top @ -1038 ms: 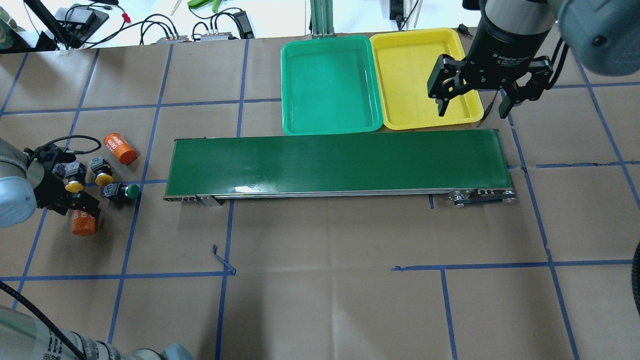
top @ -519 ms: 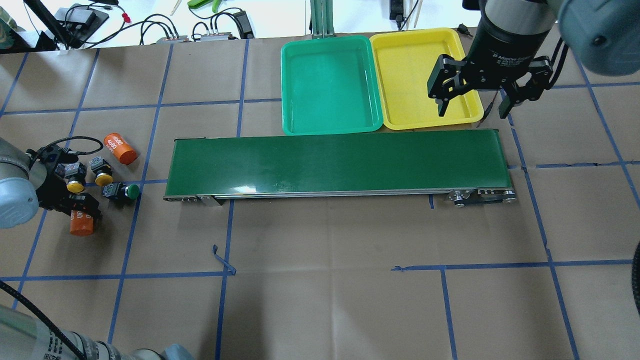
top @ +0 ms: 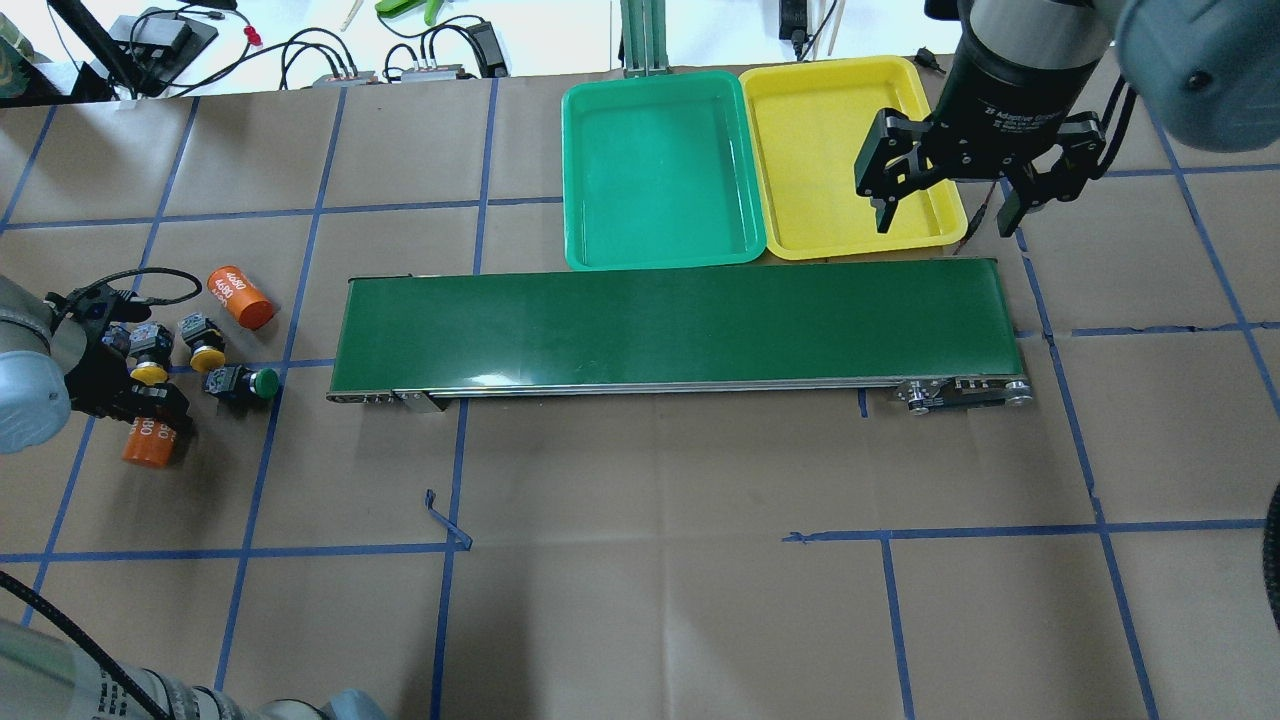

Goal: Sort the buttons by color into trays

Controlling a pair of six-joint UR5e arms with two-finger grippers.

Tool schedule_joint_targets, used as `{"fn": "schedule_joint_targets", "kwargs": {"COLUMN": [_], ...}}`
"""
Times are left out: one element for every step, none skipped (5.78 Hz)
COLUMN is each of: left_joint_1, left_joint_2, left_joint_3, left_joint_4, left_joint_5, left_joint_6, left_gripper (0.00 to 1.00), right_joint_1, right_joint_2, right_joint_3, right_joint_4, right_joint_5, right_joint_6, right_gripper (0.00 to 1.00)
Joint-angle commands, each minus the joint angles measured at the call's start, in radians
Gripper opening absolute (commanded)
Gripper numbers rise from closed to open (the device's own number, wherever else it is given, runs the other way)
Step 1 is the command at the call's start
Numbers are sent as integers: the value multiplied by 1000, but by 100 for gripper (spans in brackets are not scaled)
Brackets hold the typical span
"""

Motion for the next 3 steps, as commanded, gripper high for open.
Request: {"fn": "schedule_joint_targets", "kwargs": {"left_joint_1": [-109,-206,-312], "left_joint_2": [78,103,117], "left_joint_3": [25,25,28], "left_joint_4": [-82,-104,-110], "left_joint_5": [-28,-25,-22], "left_joint_6": [147,202,251], "left_gripper": [0,0,0], "right_joint_1": [0,0,-2], "right_joint_2": [1,0,1], "right_joint_3": [0,0,0], "right_joint_4": [0,-1,0], "right_joint_5": [0,0,0], "right_joint_6": [0,0,0], "right_gripper": [100,100,100]}}
